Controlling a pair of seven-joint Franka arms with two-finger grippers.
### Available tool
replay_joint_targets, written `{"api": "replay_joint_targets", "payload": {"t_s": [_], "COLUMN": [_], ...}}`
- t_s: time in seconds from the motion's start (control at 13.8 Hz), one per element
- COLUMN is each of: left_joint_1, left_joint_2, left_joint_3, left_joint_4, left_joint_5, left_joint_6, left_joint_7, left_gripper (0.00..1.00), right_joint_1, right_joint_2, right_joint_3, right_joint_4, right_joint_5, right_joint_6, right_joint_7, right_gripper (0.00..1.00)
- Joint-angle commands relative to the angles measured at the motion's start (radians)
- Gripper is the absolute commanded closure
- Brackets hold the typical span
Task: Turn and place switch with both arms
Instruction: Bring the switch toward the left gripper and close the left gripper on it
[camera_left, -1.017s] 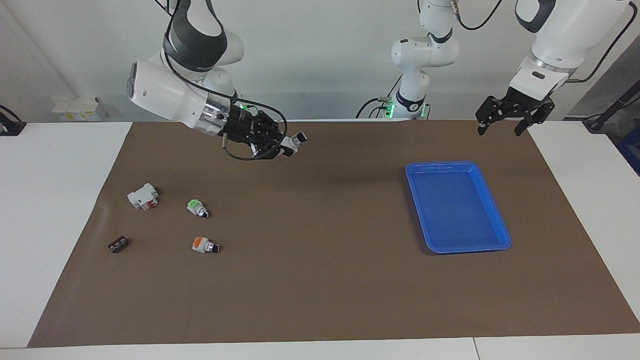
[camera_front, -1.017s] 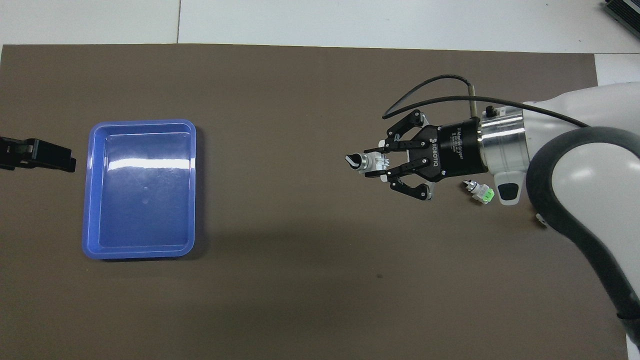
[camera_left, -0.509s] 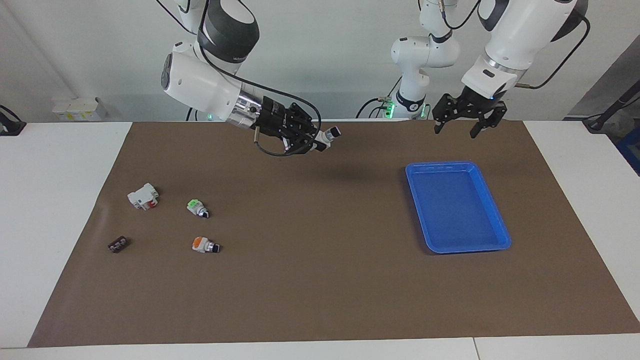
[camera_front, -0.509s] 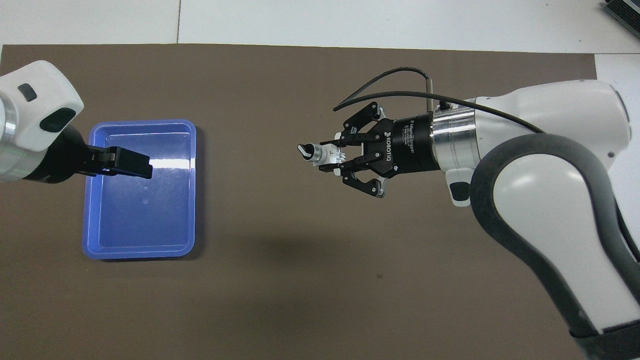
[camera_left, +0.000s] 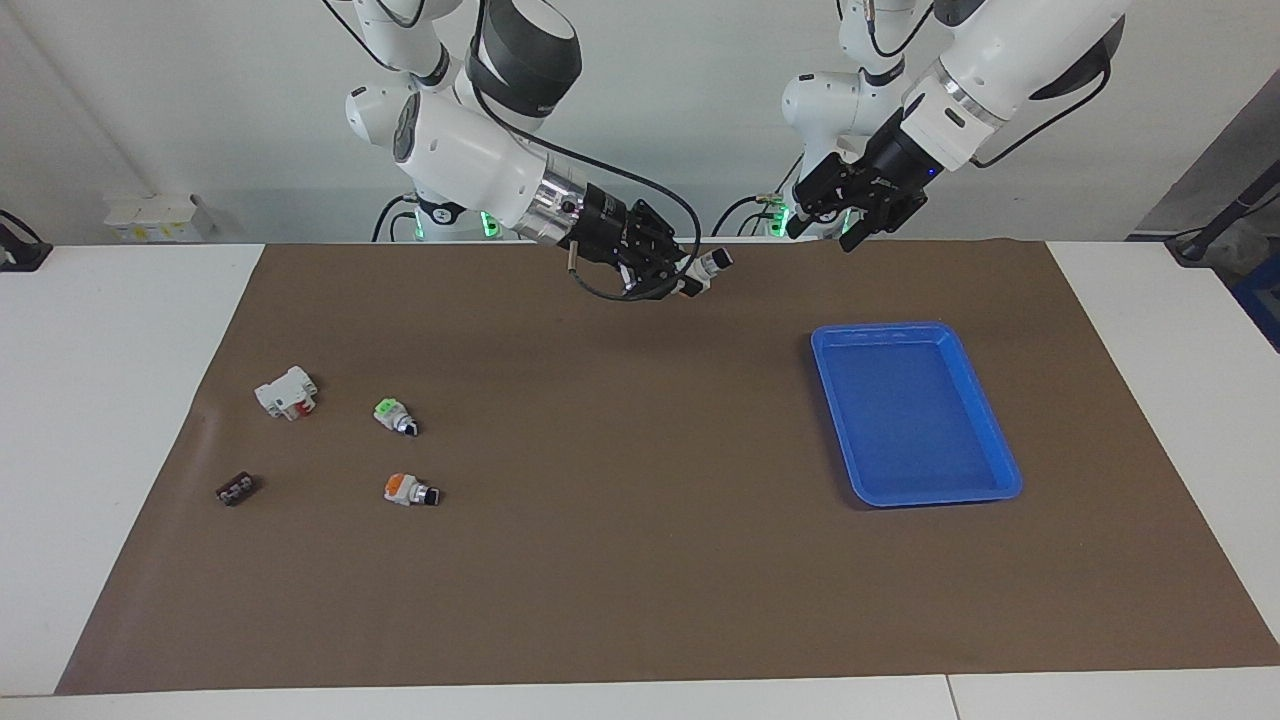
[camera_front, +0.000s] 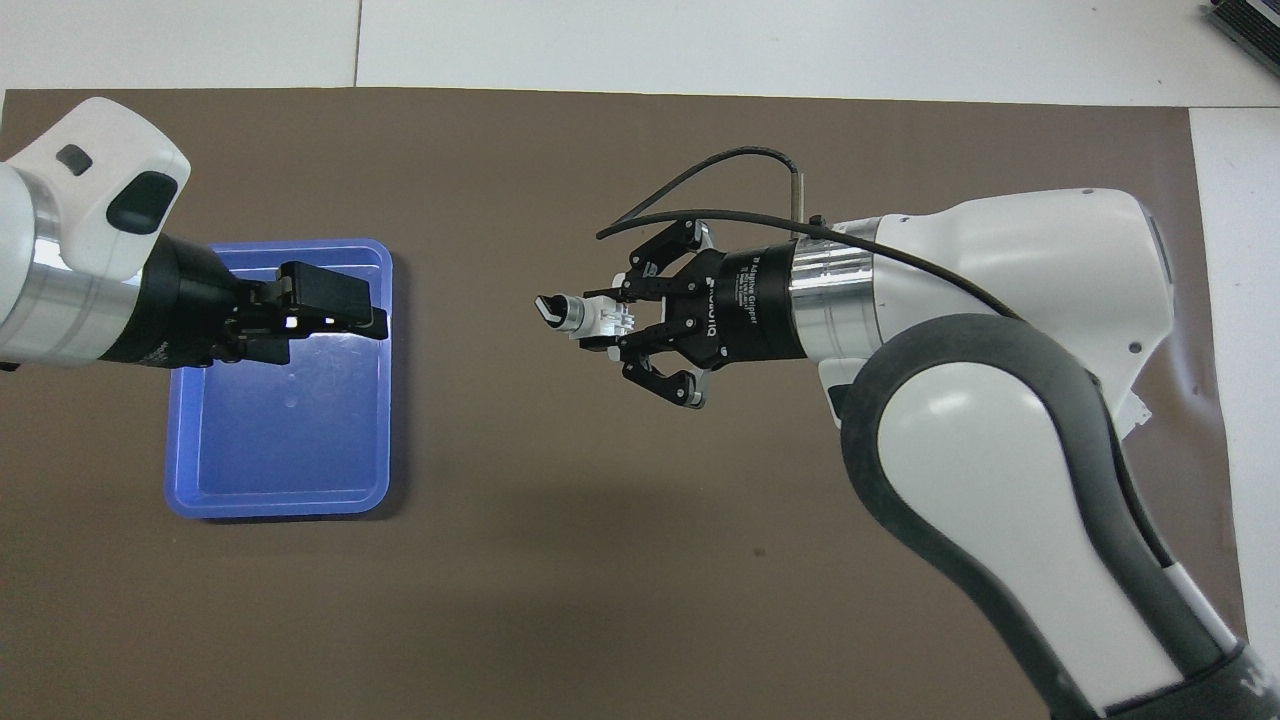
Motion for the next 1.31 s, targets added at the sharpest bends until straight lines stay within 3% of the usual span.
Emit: {"api": "replay_joint_targets", "payload": {"t_s": [0.0,0.44,0.65,0.87,1.24], "left_joint_1": [-0.024,-0.029,-0.069,-0.081,-0.083], "left_joint_2": [0.000,0.001,-0.003,-0.006,-0.019], "left_joint_3": [-0.018,-0.023,-0.023,-0.024,-0.024], "left_joint_4": [0.005,-0.020,-0.055,-0.075,-0.110], "left_joint_5": [-0.035,-0.098,-0.099,-0.099,-0.113], "left_joint_6": [0.010,0.187,0.252,0.252,0.268], "left_joint_7": [-0.047,-0.338,-0.388,-0.404,-0.404], "left_gripper": [0.07,0.09,0.23,0.26,0.44], "right_joint_1": [0.023,0.028,0.029,0.029,0.029], "right_joint_2": [0.010,0.009,0.009,0.009,0.009], "right_joint_3": [0.001,0.001,0.001,0.001,0.001], "right_joint_4": [0.008,0.008,0.005,0.005,0.005], "right_joint_5": [0.011,0.004,0.002,0.002,0.002], "right_joint_6": [0.029,0.029,0.029,0.029,0.025], "right_joint_7": [0.012,0.012,0.012,0.012,0.014], "right_gripper": [1.00,1.00,1.00,1.00,1.00]}}
